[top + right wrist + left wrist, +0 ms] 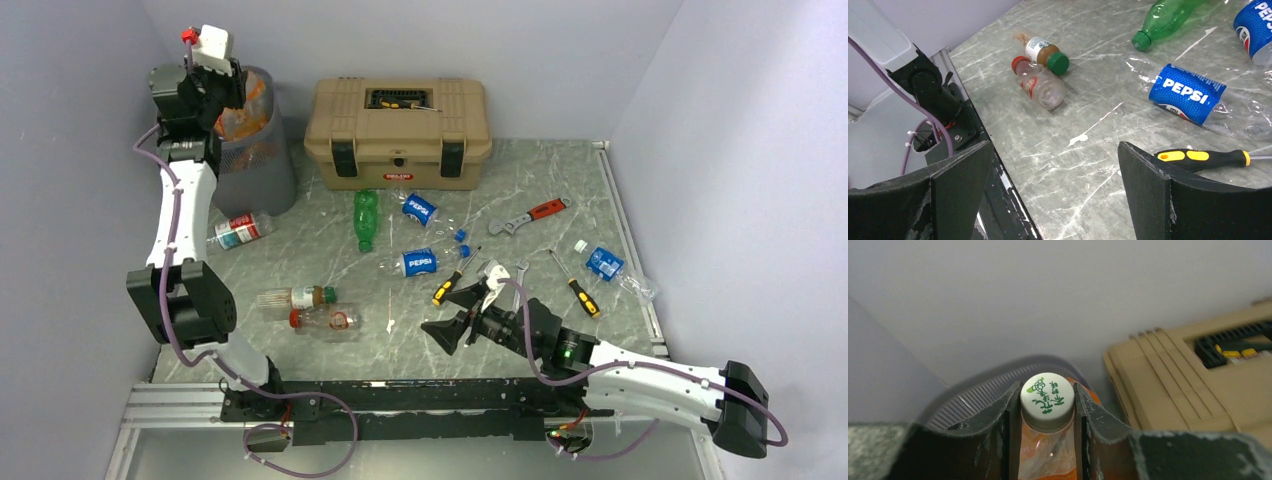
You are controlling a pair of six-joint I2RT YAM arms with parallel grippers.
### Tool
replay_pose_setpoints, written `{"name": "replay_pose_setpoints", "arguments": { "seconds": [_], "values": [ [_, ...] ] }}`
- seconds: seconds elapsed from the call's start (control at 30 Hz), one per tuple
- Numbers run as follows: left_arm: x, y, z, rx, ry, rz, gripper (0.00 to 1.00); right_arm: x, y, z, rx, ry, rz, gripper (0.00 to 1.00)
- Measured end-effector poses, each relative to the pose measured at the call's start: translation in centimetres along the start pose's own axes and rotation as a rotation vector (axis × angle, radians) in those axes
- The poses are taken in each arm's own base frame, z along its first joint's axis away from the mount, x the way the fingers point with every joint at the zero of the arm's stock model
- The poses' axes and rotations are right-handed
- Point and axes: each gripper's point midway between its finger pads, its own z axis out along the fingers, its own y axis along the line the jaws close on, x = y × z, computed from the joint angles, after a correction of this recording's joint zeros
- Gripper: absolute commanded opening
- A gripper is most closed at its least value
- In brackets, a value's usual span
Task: Put the plastic bottles in the bin
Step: Place the plastic bottle in the trash bin.
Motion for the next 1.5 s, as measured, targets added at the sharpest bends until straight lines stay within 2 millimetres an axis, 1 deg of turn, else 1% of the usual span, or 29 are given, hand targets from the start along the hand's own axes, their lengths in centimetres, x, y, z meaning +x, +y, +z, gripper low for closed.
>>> {"name": "replay_pose_setpoints", "arguments": {
  "seconds": [0.07,0.27,0.33,0.53,0.57,0.6,0.63,0.7,0.73,0.77,0.93,1.0,1.03,1.07,1.13,1.23,1.3,1.33,1.37,1.4,1.43,1.5],
  "values": [
    [1.6,-0.6,-0.4,0.067,0.057,-0.042,0.0,0.3,0.1,0.1,-0.007,0.013,0.0,1.0],
    [4.7,0.6,-1.8,0.13,0.14,-0.124,0.0,0.4,0.7,0.2,-0.033,0.027,0.003,1.0],
    [5.5,0.6,-1.9,0.147,0.156,-0.147,0.0,0.3,0.8,0.2,-0.037,0.026,0.003,1.0],
    [9.6,-0.7,-2.6,0.183,0.247,-0.203,0.0,0.3,0.8,0.2,-0.035,0.032,0.002,1.0],
    [10.3,-0.9,-2.6,0.186,0.261,-0.21,0.03,0.3,0.8,0.2,-0.035,0.033,0.002,1.0],
    [11.1,-1.0,-2.7,0.185,0.277,-0.217,0.22,0.3,0.8,0.3,-0.034,0.035,0.002,1.0],
    [11.7,-1.1,-2.7,0.18,0.289,-0.225,0.52,0.3,0.8,0.3,-0.034,0.037,0.002,1.0],
    [12.1,-0.8,-2.5,0.147,0.299,-0.246,0.96,0.5,0.7,0.3,-0.032,0.041,0.001,1.0],
    [12.2,-0.4,-2.5,0.121,0.304,-0.25,0.99,0.5,0.7,0.3,-0.03,0.044,0.001,1.0],
    [12.2,0.0,-2.5,0.1,0.304,-0.256,0.99,0.5,0.7,0.3,-0.03,0.045,0.001,1.0],
    [12.6,1.6,-2.7,-0.018,0.326,-0.307,0.99,0.5,0.6,0.3,-0.026,0.044,0.001,1.0],
    [11.9,2.4,-3.0,-0.07,0.317,-0.319,1.0,0.5,0.6,0.3,-0.024,0.044,0.0,1.0],
    [11.1,2.8,-3.3,-0.098,0.305,-0.325,0.99,0.6,0.5,0.3,-0.022,0.044,0.0,1.0],
    [10.0,3.2,-3.7,-0.128,0.281,-0.329,0.96,0.6,0.5,0.3,-0.02,0.045,0.0,1.0],
    [7.0,3.9,-5.0,-0.181,0.22,-0.332,0.92,0.7,0.4,0.4,-0.016,0.049,0.0,1.0],
    [1.5,4.7,-6.6,-0.225,0.096,-0.318,0.82,0.8,0.3,0.5,-0.009,0.056,-0.002,1.0],
    [-1.5,5.1,-7.1,-0.244,0.031,-0.305,0.75,0.8,0.3,0.7,-0.005,0.059,-0.002,1.0],
    [-2.7,5.2,-7.1,-0.249,0.006,-0.304,0.73,0.7,0.3,0.7,-0.005,0.06,-0.001,1.0],
    [-3.4,5.3,-6.9,-0.251,-0.01,-0.307,0.71,0.7,0.3,0.8,-0.004,0.061,0.001,1.0],
    [-3.7,5.3,-6.5,-0.25,-0.018,-0.315,0.71,0.7,0.4,0.8,-0.004,0.062,0.003,1.0],
    [-3.6,5.3,-6.1,-0.25,-0.017,-0.325,0.72,0.6,0.4,0.9,-0.004,0.062,0.005,1.0],
    [-2.1,5.0,-5.2,-0.247,0.015,-0.363,0.76,0.5,0.5,0.9,-0.004,0.058,0.01,1.0]
  ]
}}
